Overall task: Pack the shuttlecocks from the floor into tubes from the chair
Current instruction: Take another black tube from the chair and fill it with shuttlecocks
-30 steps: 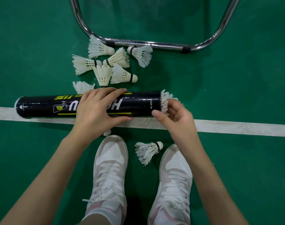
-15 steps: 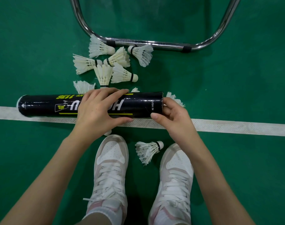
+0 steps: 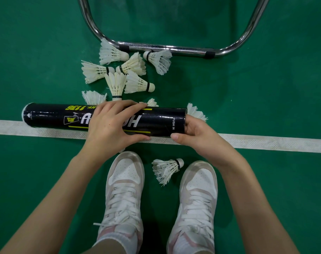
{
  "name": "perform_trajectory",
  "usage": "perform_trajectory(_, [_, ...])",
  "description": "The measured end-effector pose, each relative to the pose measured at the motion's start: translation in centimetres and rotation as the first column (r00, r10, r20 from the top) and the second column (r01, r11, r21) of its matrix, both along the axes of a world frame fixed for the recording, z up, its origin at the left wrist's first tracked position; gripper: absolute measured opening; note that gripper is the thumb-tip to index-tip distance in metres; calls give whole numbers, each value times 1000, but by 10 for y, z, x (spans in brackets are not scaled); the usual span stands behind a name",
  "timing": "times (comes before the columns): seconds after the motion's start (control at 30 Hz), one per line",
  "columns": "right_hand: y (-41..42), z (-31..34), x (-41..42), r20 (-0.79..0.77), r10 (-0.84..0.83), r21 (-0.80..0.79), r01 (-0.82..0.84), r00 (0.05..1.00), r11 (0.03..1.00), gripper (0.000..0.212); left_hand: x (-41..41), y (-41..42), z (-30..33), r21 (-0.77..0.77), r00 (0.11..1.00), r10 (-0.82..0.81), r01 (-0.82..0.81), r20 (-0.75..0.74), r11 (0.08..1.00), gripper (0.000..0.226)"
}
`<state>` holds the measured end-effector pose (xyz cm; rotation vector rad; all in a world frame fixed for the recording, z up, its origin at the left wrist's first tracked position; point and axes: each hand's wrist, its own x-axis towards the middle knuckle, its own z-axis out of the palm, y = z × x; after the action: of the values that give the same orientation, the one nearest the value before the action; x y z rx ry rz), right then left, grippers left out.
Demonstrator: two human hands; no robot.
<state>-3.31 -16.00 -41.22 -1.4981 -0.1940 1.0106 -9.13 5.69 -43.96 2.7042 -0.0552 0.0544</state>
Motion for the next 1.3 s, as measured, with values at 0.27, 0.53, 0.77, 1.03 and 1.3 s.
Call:
perform_trajectory(0.27, [-1, 2, 6, 32, 60, -65, -58, 998, 996, 44, 0, -3, 0, 2, 1000, -7, 7, 1, 1000, 75])
perform_trajectory(0.53, [-31, 15, 16, 136, 28, -157, -6, 990, 988, 33, 3, -4, -3, 19, 1000, 13, -12, -22, 1000, 76])
perform_trajectory(0.77, [-45, -3, 24, 331, -186, -184, 257, 925, 949, 30, 3, -1, -4, 29, 999, 22, -21, -28, 999, 76])
perform_trajectory(1.03, [-33, -54, 29, 446, -231, -396, 422, 865, 815, 49, 2, 3, -3, 42, 998, 47, -45, -38, 998, 76])
perform_trajectory(1.3, [-26, -68, 26, 437, -121, -529, 363, 891, 767, 21, 3, 4, -3, 36, 998, 53, -51, -39, 998, 76])
